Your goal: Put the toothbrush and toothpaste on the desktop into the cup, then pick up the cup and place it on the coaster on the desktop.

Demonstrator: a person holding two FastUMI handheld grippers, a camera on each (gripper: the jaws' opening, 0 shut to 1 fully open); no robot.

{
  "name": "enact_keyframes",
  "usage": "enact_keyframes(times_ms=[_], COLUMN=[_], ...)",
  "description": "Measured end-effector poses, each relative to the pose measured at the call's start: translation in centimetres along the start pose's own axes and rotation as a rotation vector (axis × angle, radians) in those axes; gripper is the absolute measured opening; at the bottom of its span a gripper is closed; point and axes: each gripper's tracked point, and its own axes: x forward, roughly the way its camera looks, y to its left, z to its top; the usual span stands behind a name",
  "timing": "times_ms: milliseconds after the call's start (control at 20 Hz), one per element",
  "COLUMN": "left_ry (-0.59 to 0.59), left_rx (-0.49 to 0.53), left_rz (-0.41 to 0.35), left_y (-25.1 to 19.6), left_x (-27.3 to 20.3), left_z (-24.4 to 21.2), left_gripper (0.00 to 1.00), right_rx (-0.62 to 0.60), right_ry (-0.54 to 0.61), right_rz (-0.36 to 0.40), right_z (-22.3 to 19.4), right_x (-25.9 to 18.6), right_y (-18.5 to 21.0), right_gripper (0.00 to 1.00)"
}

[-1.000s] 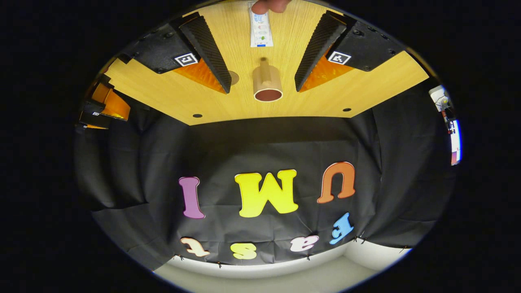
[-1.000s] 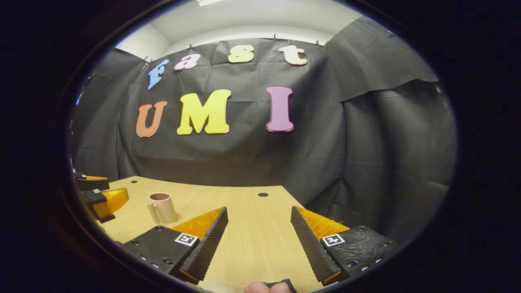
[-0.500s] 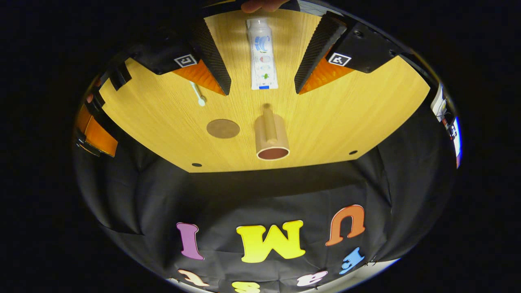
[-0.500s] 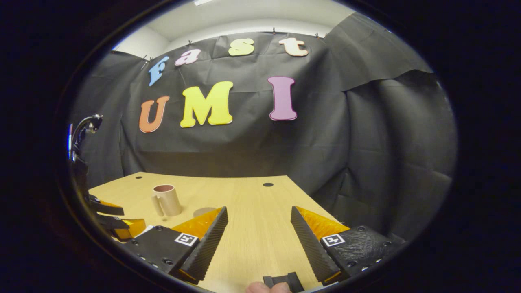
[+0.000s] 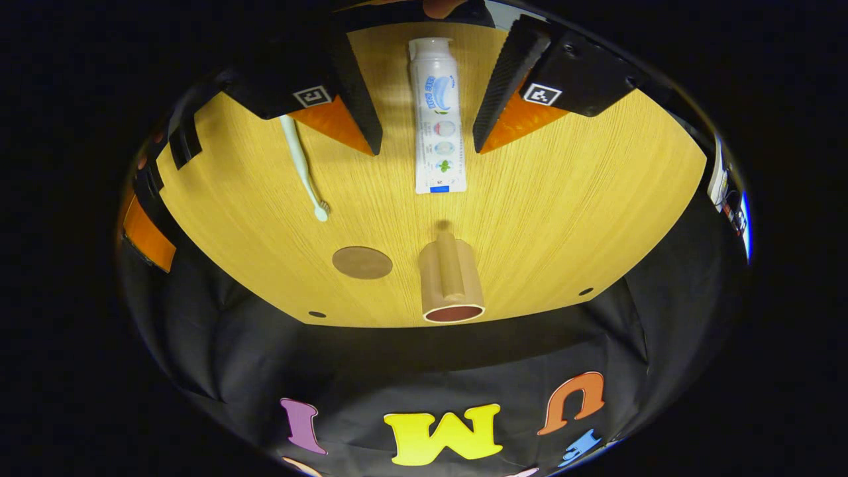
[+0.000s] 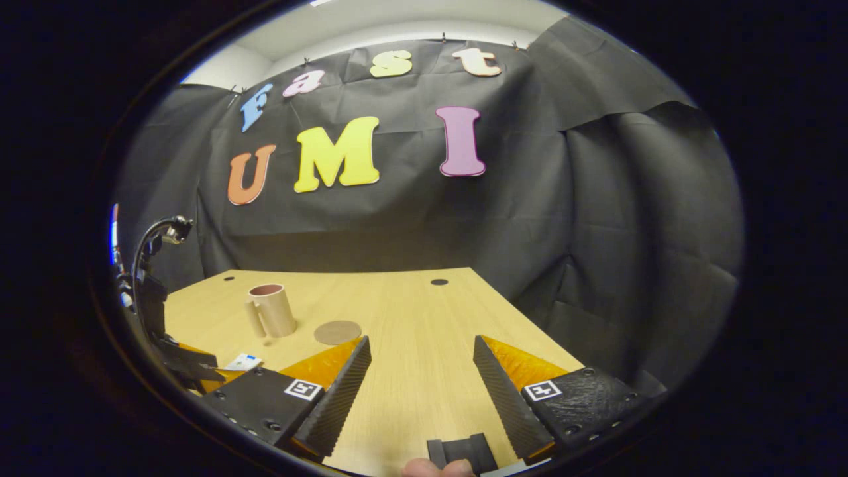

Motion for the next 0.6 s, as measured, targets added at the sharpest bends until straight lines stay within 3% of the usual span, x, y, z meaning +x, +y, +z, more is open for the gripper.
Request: enact_keyframes(times_ms=[450,500,600], left_ry=[0.089,0.093,0.092], left_rx=[-0.046,-0.049,-0.056], left_rz=[0.019,0.02,0.026], left_y=[0.4,0.4,0.5], left_x=[0.3,0.4,0.5], left_z=[-1.5,-1.5,-1.4], left_gripper=[0.63,0.51,0.48], right_rx=[0.006,0.008,0.009], right_ry=[0.036,0.041,0.051], right_rz=[0.024,0.028,0.035], right_z=[-1.3,-1.4,-1.7], right_x=[0.5,0.6,0.8], right_y=[0.7,0.9,1.3], right_gripper=[0.94,0.94,0.94])
